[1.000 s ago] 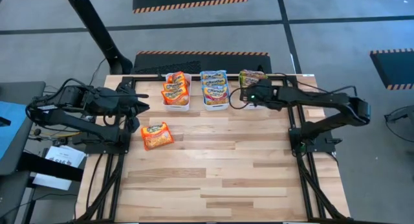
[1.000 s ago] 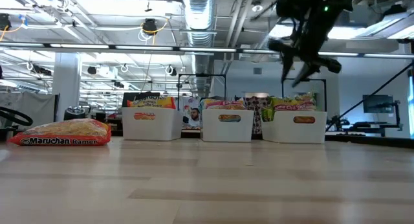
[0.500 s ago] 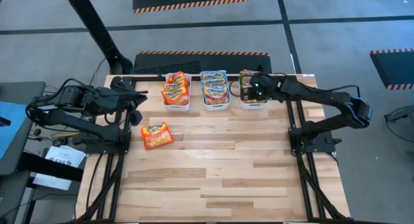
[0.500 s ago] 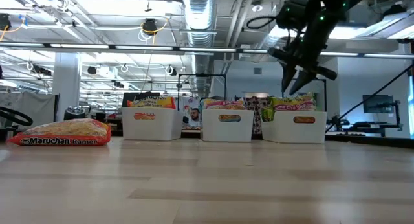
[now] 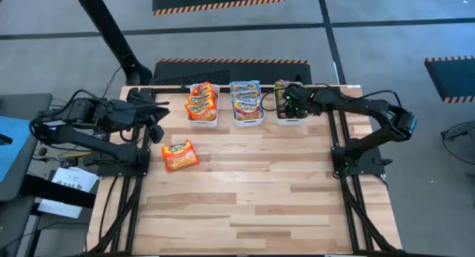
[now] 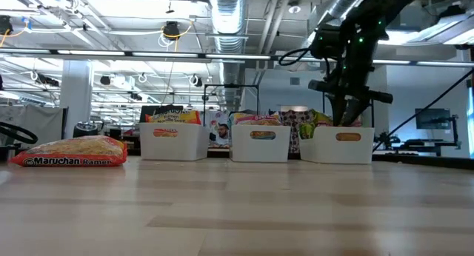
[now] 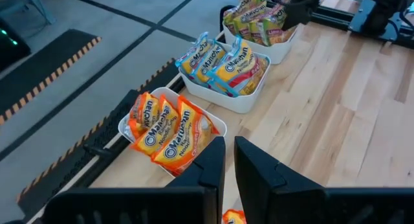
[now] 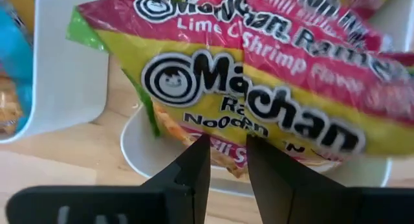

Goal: Sort Maruchan noodles
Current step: Put the green noodle pack into the right white bin, then put the orange noodle pack into the left white bin

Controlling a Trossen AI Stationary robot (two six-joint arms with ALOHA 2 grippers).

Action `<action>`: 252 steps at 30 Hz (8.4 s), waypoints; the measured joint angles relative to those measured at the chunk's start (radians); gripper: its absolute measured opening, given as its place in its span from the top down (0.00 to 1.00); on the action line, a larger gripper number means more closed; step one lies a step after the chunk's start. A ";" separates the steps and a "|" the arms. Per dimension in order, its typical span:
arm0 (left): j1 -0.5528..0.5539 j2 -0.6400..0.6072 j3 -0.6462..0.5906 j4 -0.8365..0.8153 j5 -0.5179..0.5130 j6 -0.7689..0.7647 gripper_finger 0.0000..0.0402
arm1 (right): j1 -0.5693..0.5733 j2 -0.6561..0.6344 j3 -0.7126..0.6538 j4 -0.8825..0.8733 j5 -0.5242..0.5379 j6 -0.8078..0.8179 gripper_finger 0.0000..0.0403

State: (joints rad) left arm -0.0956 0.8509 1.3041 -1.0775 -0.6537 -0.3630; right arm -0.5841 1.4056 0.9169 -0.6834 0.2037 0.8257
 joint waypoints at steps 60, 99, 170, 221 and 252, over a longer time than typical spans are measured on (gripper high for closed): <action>0.023 0.012 -0.081 -0.244 0.317 -0.347 0.47 | 0.426 -0.125 0.094 0.268 0.002 0.135 0.69; 0.043 0.357 -0.571 0.205 0.417 -0.536 0.47 | 0.438 -0.125 0.094 0.263 -0.104 0.001 0.69; 0.113 0.655 -0.076 0.050 0.078 -0.230 1.00 | 0.479 -0.125 0.094 0.239 -0.098 -0.049 0.69; 0.511 0.754 -0.164 0.427 0.107 0.293 0.93 | 0.464 -0.125 0.094 0.234 -0.071 -0.049 0.69; 0.558 0.753 -0.155 0.455 0.465 0.201 0.69 | 0.464 -0.125 0.094 0.232 -0.072 -0.048 0.69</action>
State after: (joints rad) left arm 0.4629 1.6035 1.1492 -0.6223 -0.1886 -0.1619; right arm -0.1200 1.2808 1.0107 -0.4519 0.1322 0.7780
